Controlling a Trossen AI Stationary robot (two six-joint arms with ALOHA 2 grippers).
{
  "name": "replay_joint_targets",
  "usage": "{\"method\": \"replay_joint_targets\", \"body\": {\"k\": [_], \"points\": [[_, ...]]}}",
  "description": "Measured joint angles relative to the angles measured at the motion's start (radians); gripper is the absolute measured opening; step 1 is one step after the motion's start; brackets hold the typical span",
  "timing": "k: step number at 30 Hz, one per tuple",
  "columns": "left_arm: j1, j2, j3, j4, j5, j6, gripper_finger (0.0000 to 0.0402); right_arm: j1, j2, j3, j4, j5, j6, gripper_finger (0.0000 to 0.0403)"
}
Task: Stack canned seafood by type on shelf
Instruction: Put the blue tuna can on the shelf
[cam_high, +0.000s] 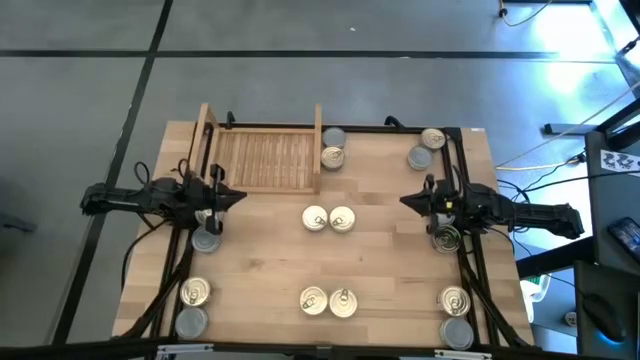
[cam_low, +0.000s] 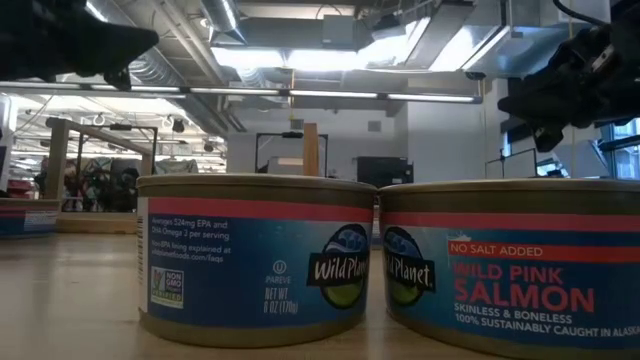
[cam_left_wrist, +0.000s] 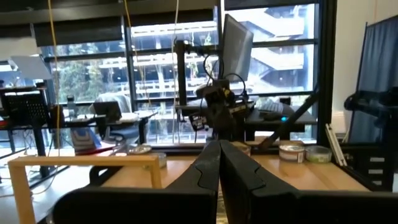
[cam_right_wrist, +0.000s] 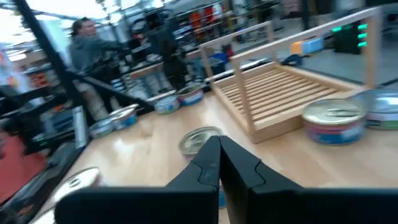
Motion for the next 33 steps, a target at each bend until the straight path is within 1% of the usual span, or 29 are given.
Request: {"method": "replay_joint_targets", "body": {"k": [2, 5, 8, 11, 13, 16, 20, 28, 33], "points": [[0.006, 0.0, 0.0, 0.002, -0.001, -0.001, 0.0005, 0.0, 0.0, 0.0, 0.0, 0.04, 0.009, 0.001], [0.028, 0.02, 0.0, 0.011, -0.028, -0.014, 0.0005, 0.0, 0.0, 0.0, 0.0, 0.059, 0.025, 0.001], [0.05, 0.083, 0.001, 0.076, -0.031, -0.048, 0.0005, 0.0, 0.0, 0.0, 0.002, 0.064, 0.028, 0.001], [0.071, 0.184, 0.018, 0.121, -0.031, -0.053, 0.0005, 0.0, 0.0, 0.0, 0.012, 0.076, 0.026, 0.001], [0.087, 0.268, 0.043, 0.129, -0.031, -0.06, 0.0005, 0.0, 0.001, 0.0, 0.018, 0.088, 0.024, 0.001], [0.113, 0.418, 0.097, 0.144, -0.031, -0.074, 0.0005, 0.0, 0.001, 0.0, 0.016, 0.078, 0.026, 0.001], [0.133, 0.636, 0.183, 0.215, -0.03, -0.081, 0.0005, 0.0, 0.001, 0.0, 0.016, 0.083, 0.007, 0.001], [0.134, 1.077, 0.399, 0.278, -0.028, -0.055, 0.0005, 0.0, 0.001, 0.0, 0.016, 0.085, -0.111, 0.001], [0.131, 1.312, 0.559, 0.292, -0.026, -0.046, 0.0005, 0.0, 0.001, 0.0, 0.018, 0.085, -0.185, 0.001]]}}
